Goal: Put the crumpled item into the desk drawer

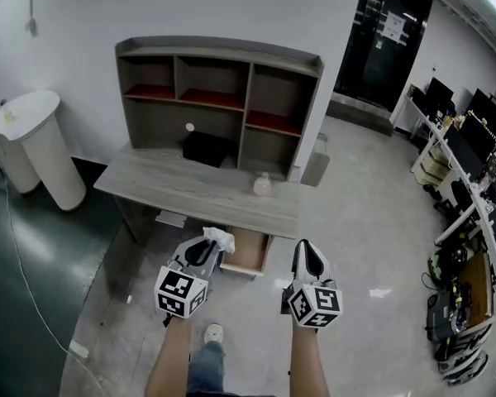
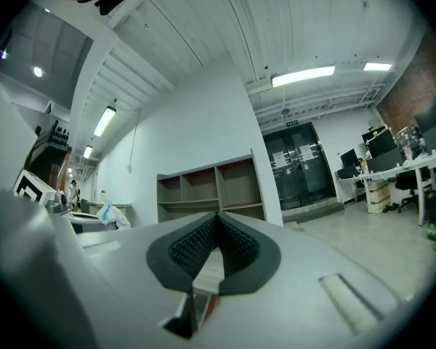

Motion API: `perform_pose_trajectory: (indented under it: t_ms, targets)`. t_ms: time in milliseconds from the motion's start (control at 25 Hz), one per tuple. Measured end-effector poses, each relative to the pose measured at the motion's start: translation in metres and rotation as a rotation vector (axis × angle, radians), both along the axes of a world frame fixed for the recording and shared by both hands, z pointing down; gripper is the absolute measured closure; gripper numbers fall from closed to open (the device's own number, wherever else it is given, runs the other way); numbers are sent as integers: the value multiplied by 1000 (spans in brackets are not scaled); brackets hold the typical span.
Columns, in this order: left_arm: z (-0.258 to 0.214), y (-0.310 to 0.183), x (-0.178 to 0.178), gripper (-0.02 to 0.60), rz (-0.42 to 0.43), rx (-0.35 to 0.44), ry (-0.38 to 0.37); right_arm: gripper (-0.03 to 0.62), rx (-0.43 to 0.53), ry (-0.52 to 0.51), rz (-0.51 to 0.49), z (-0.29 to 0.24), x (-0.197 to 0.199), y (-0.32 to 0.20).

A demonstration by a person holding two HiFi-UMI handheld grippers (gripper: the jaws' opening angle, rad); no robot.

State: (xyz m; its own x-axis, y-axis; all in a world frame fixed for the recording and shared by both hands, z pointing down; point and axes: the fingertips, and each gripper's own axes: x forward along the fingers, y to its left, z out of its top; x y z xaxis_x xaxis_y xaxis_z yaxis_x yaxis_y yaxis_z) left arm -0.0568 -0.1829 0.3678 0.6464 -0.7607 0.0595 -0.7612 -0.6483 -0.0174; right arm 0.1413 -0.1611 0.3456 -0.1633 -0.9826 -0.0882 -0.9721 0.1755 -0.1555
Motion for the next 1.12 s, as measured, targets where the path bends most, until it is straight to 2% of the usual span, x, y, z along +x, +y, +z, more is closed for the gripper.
perform_pose_trajectory:
  t_ms: [360, 520, 800, 1000, 1120]
  targets:
    - [13, -124, 28, 549, 89, -18, -24, 583, -21, 2, 45, 8, 9, -129]
    - [31, -162, 37, 549, 100, -58, -30, 583, -40, -4, 50, 19, 11, -164]
    - [96, -196, 61, 549, 131, -177, -70, 583, -125, -29, 62, 72, 30, -204]
    - [170, -177, 84, 549, 166, -324, -125, 583, -192, -36, 56, 114, 33, -200]
    - [234, -173, 101, 549, 170, -444, -158, 583, -222, -30, 60, 142, 39, -194]
